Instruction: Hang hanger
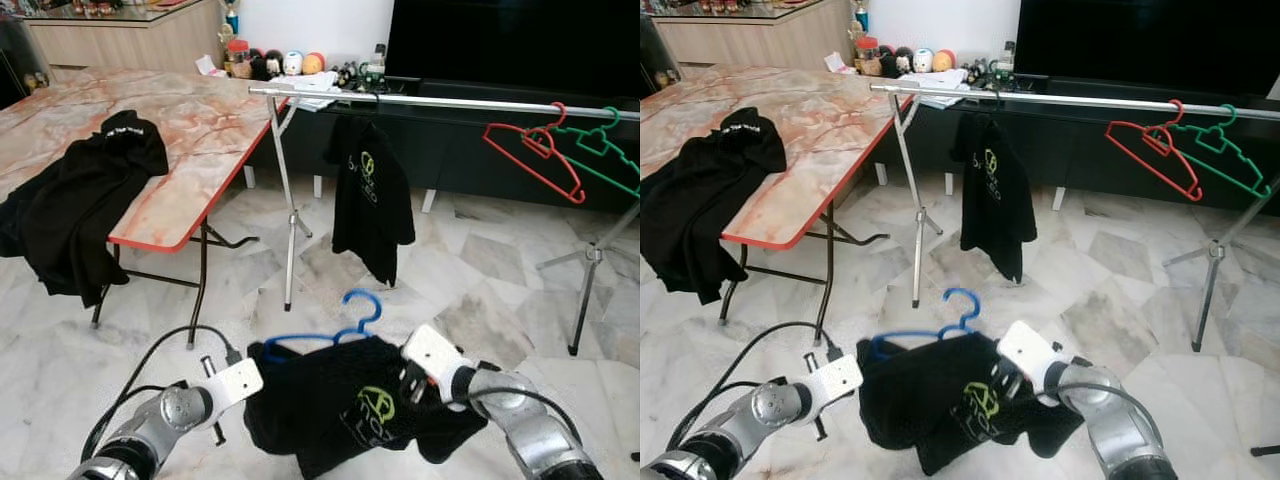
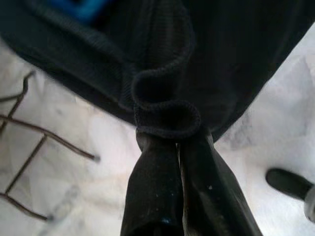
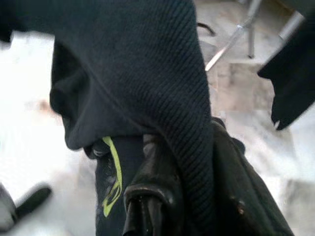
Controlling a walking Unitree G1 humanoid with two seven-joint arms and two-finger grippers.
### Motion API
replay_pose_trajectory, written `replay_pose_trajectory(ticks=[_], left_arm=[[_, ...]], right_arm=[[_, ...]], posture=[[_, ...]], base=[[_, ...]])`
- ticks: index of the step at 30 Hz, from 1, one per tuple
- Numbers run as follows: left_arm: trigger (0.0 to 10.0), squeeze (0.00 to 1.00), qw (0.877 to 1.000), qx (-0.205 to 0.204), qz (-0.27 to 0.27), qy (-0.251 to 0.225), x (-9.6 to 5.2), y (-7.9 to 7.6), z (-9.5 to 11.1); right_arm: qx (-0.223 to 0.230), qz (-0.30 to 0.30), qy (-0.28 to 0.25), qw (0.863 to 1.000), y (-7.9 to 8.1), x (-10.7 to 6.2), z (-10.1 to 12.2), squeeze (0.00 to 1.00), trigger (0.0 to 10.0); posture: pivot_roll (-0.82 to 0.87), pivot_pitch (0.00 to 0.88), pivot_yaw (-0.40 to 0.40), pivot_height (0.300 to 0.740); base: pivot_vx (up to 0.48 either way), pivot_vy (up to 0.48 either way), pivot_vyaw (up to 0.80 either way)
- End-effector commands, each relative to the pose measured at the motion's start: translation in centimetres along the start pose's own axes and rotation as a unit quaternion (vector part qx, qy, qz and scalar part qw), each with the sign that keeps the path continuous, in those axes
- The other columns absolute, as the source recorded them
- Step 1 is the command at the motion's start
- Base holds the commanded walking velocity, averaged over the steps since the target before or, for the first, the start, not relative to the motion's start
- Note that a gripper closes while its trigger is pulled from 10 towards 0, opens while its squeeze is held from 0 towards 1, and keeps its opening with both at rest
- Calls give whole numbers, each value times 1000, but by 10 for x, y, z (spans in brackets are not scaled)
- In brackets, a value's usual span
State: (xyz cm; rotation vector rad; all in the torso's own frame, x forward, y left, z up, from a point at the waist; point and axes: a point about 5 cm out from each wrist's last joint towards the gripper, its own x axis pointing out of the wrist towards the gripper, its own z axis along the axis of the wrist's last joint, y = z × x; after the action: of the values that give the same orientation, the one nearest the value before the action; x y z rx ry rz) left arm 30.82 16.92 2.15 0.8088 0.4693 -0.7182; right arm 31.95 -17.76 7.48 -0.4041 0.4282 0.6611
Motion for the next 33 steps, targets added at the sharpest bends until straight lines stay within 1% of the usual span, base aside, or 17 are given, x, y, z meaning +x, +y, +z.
replay_pose_trajectory(ticks=[1, 3, 6, 8, 10, 16, 19, 20, 21, 24, 26, 27, 28, 29, 30, 31, 33], left_arm=[[0, 0, 997, -7, -55, 48, -4, -23, -24], [0, 0, 998, -5, -51, 42, -3, -21, -21], [0, 0, 998, -4, -55, 38, -2, -22, -20], [0, 0, 998, 0, -62, 31, -2, -22, -17], [0, 0, 998, 0, -60, 28, -2, -22, -16], [0, 0, 999, 22, -17, 19, -1, -13, -12], [0, 0, 999, 37, 2, 18, -1, -9, -10], [0, 0, 997, 66, 18, 16, -1, -6, -7], [0, 0, 997, 66, 18, 16, -1, -6, -7], [0, 0, 994, 99, 47, 6, 0, -1, -2], [0, 0, 991, 111, 73, -11, -1, 4, 4], [0, 0, 991, 111, 73, -11, -1, 4, 4], [0, 0, 987, 121, 100, -21, -1, 10, 8], [0, 0, 986, 123, 107, -24, -1, 11, 9], [0, 0, 986, 123, 107, -24, -1, 11, 9], [0, 0, 984, 128, 124, -29, -2, 14, 11], [0, 0, 981, 132, 135, -33, -2, 16, 13]], right_arm=[[70, -73, -100, 990, -30, -11, 34, 0, 10000], [78, -44, -110, 990, -23, -10, 35, 0, 10000], [80, -45, -104, 990, -22, -10, 33, 0, 10000], [38, -23, -65, 997, -16, -9, 22, 0, 10000], [28, -19, -55, 998, -14, -8, 18, 0, 10000], [37, -25, -56, 997, -11, -5, 18, 0, 10000], [52, -31, -67, 996, -10, -3, 22, 0, 10000], [72, -28, -79, 994, -7, 0, 26, 0, 10000], [72, -28, -79, 994, -7, 0, 26, 0, 10000], [92, -27, -81, 992, 0, 7, 28, 0, 10000], [121, -13, -75, 990, 9, 13, 27, 0, 10000], [121, -13, -75, 990, 9, 13, 27, 0, 10000], [113, 27, -53, 992, 25, 18, 22, 0, 10000], [104, 41, -43, 993, 31, 19, 19, 0, 10000], [104, 41, -43, 993, 31, 19, 19, 0, 10000], [98, 60, -33, 993, 38, 20, 16, 0, 10000], [101, 66, -29, 992, 42, 21, 14, 0, 10000]], posture=[[55, 82, 18, 740], [55, 82, 18, 740], [53, 82, 18, 740], [53, 82, 18, 740], [55, 83, 17, 740], [55, 83, 18, 740], [56, 83, 17, 740], [54, 83, 18, 740], [54, 83, 18, 740], [57, 83, 17, 740], [57, 83, 17, 740], [57, 83, 17, 740], [58, 84, 16, 740], [58, 84, 16, 740], [58, 84, 16, 740], [59, 85, 16, 740], [59, 85, 16, 740]], base=[[0, 0, 0], [0, 0, 0], [0, 0, 0], [0, 0, 0], [0, 0, 0], [0, 0, 0], [0, 0, 0], [0, 0, 0], [0, 0, 0], [0, 0, 0], [0, 0, 0], [0, 0, 0], [0, 0, 0], [0, 0, 0], [0, 0, 0], [0, 0, 0], [0, 0, 0]])
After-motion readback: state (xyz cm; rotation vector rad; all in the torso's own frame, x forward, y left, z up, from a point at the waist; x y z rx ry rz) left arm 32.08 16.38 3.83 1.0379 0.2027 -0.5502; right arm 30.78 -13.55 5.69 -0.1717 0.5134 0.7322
